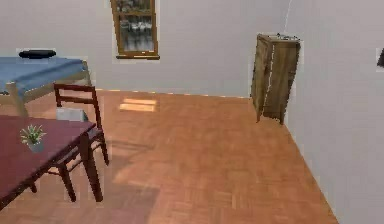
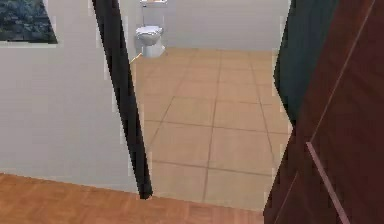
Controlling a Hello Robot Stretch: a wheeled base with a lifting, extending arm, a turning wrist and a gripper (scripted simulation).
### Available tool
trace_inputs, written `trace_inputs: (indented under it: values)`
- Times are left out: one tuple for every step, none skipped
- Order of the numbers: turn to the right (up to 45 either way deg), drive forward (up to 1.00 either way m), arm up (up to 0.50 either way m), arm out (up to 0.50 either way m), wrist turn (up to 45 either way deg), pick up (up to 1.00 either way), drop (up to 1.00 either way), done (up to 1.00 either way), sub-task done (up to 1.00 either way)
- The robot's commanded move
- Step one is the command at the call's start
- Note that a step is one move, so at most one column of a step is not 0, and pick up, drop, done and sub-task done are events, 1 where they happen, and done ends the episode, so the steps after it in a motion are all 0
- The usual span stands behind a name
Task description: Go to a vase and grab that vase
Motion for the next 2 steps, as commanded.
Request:
trace_inputs:
  values:
    - [0.0,1.00,0.00,0.00,0.0,0.00,0.00,0.00,0.00]
    - [0.0,0.50,0.00,0.00,0.0,0.00,0.00,0.00,0.00]
